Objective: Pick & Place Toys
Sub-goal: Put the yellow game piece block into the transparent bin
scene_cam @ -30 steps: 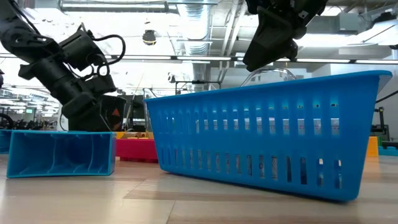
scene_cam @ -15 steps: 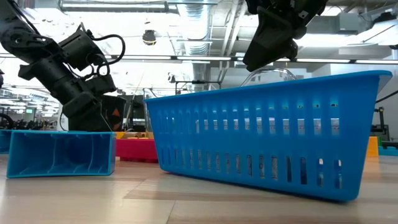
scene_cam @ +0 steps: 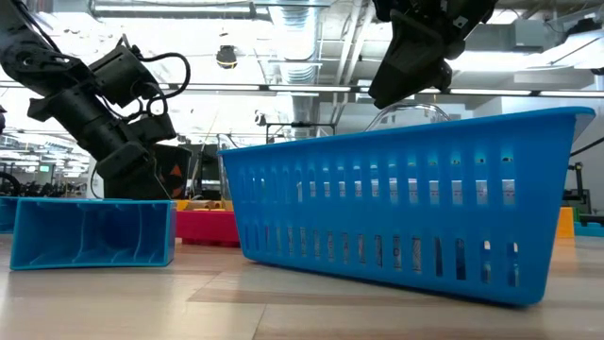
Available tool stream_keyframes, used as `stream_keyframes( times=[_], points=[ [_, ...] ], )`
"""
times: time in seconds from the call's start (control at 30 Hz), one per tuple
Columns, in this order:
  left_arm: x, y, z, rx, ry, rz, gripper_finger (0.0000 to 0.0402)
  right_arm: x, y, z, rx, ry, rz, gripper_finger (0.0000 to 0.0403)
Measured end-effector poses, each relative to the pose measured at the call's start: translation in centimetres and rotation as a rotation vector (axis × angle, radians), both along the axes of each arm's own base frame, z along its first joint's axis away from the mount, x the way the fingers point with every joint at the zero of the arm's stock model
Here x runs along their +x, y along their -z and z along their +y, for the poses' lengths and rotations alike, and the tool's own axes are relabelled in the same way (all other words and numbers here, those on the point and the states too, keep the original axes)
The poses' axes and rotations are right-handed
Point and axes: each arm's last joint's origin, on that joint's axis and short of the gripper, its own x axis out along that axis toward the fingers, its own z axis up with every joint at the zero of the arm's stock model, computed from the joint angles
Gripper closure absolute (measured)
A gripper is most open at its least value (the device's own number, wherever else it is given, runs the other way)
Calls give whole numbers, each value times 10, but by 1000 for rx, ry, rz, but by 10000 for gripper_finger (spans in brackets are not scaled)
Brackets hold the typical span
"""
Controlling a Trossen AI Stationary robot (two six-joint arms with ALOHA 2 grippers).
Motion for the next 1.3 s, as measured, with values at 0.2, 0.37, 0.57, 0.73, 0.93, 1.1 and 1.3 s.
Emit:
stream_keyframes(
  times=[0.2,0.37,0.57,0.73,0.93,1.1,1.3],
  points=[
    [0,0,0,-3,1,-5,125,0,0,0,0,0,0,266],
    [0,0,0,-14,-11,-9,125,0,0,0,0,0,0,266],
    [0,-1,0,-16,-12,-12,135,0,0,0,0,0,0,266],
    [0,-1,0,-17,-15,-14,136,0,0,0,0,0,0,266],
    [0,-1,0,-19,-18,-15,140,0,0,0,0,1,0,266],
    [-1,1,0,-26,-22,2,149,0,0,0,0,0,0,266],
    [-1,1,0,-25,-17,-2,176,0,0,0,1,1,0,266]
  ],
)
